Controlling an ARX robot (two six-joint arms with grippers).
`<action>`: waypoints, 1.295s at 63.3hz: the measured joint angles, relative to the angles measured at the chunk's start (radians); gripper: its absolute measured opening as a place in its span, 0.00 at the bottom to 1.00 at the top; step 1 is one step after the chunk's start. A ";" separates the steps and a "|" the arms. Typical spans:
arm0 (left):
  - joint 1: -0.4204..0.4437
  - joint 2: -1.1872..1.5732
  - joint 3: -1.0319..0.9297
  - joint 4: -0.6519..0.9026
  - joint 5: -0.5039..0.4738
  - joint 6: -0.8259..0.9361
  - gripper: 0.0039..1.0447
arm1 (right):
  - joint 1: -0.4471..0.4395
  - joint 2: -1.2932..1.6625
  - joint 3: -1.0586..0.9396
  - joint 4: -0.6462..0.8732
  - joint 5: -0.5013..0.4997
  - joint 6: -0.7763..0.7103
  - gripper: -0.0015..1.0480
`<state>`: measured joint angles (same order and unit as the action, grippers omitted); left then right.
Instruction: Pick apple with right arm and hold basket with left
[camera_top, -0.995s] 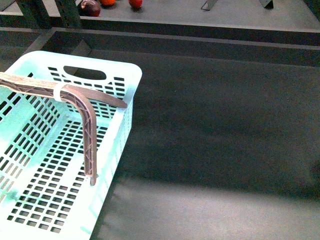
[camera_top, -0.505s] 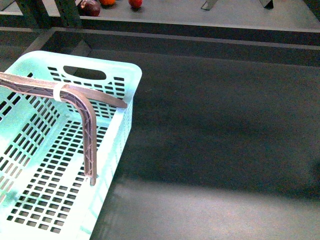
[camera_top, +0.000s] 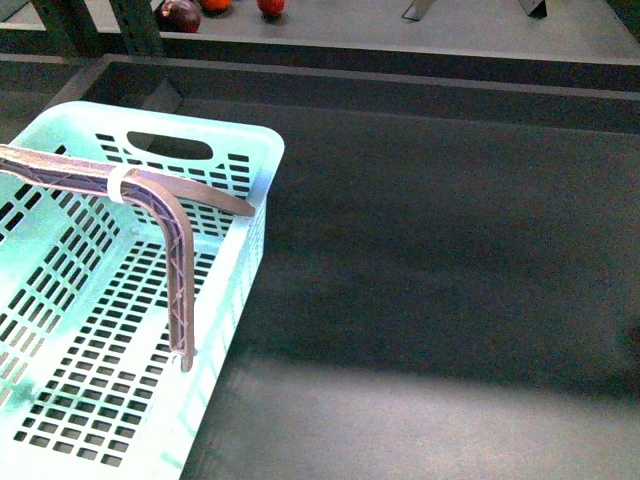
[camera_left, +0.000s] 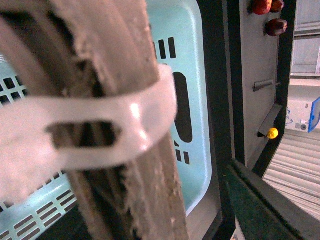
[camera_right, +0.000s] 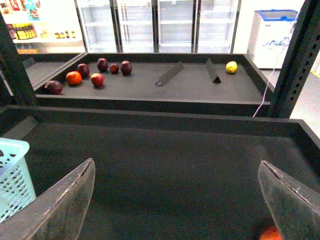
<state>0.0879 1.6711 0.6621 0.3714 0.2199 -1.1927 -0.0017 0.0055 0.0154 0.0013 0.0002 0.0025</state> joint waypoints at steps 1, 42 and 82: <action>0.000 0.001 0.000 0.000 0.000 -0.002 0.43 | 0.000 0.000 0.000 0.000 0.000 0.000 0.91; -0.224 -0.095 0.092 -0.094 0.020 -0.002 0.06 | 0.000 0.000 0.000 0.000 0.000 0.000 0.91; -0.640 -0.072 0.343 -0.187 -0.061 0.001 0.06 | 0.000 0.000 0.000 0.000 0.000 0.000 0.91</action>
<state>-0.5522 1.5993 1.0054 0.1844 0.1589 -1.1919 -0.0017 0.0055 0.0154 0.0017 0.0002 0.0029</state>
